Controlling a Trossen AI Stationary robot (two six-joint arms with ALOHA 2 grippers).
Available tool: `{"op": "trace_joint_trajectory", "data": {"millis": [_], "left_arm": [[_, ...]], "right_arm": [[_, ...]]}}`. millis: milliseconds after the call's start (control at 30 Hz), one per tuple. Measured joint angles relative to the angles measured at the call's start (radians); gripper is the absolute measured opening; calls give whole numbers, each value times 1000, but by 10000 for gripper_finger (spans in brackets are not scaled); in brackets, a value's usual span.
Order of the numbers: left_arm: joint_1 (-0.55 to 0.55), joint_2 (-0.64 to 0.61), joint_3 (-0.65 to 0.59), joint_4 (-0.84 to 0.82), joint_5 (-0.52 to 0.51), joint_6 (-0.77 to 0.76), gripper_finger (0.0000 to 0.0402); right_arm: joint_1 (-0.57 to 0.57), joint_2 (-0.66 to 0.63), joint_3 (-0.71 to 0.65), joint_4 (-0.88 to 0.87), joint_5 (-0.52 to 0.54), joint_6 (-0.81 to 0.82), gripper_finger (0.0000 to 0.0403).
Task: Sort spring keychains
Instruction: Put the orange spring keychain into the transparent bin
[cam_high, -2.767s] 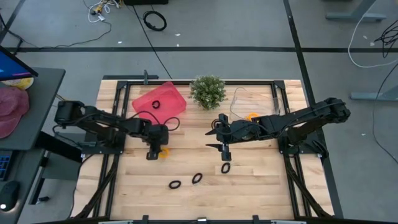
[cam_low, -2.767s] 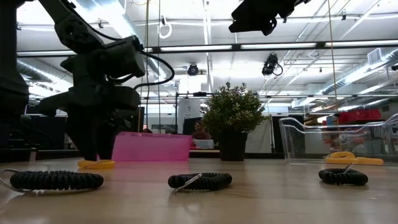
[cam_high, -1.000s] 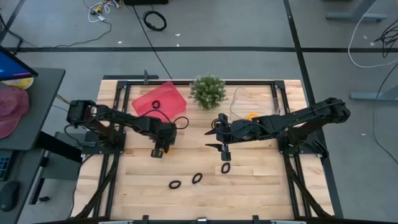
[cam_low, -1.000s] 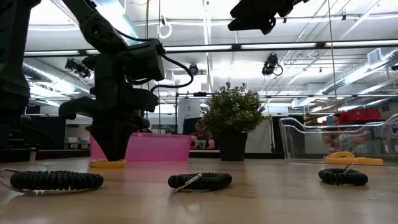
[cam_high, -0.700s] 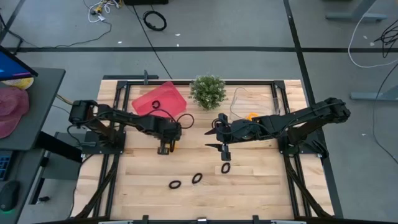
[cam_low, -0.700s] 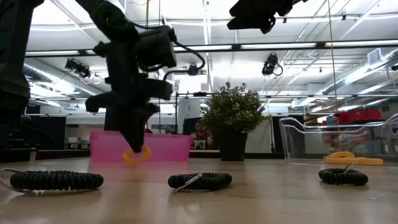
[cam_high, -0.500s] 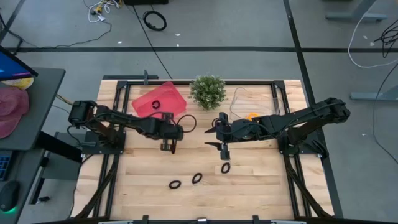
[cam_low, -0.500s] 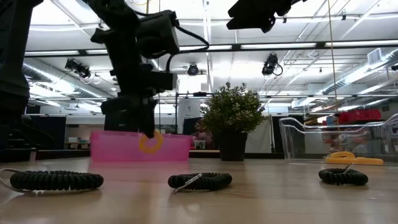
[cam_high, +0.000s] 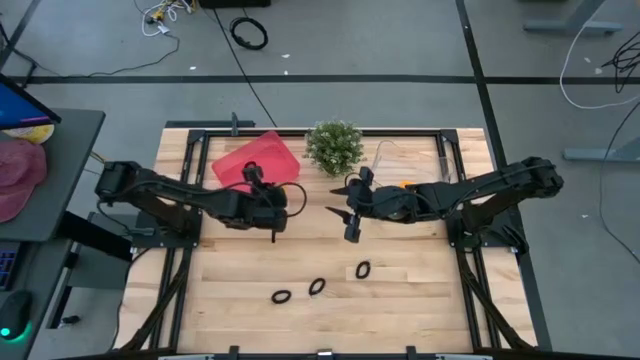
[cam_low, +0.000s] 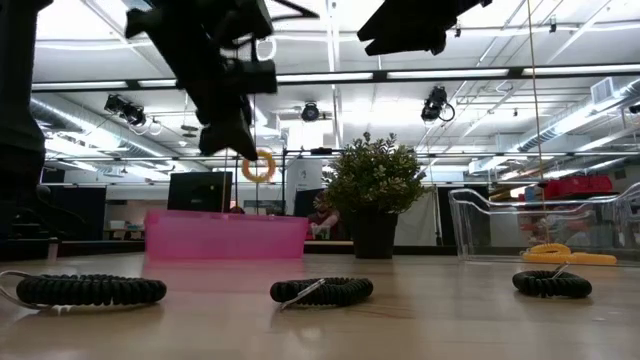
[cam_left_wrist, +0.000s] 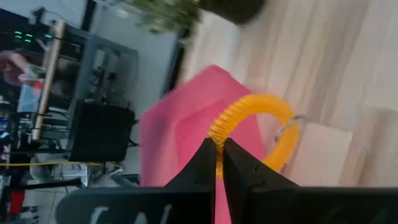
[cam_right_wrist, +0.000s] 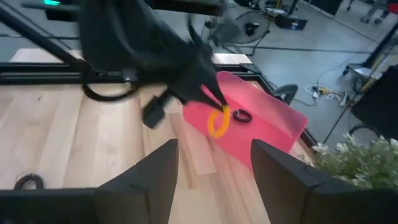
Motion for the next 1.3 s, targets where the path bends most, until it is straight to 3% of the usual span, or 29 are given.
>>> {"op": "trace_joint_trajectory", "data": {"millis": [300, 500, 700, 967, 1167, 1300], "left_arm": [[-113, -154, 1, -4, -104, -60, 9], [-199, -158, 0, 119, -220, 6, 9], [-248, -151, 1, 246, -273, 90, 9], [-259, -151, 1, 261, -283, 112, 9], [-260, -151, 1, 262, -282, 112, 9], [-260, -151, 1, 271, -275, 112, 9]], "right_arm": [[-36, 0, -28, 94, 0, 36, 206], [-39, 27, -31, 160, -19, 35, 206], [-39, 107, -31, 314, -85, -18, 206], [-87, 211, -31, 492, -83, -2, 206], [-121, 267, -31, 582, -197, 64, 206], [-128, 312, -31, 638, -207, 66, 206]]}}
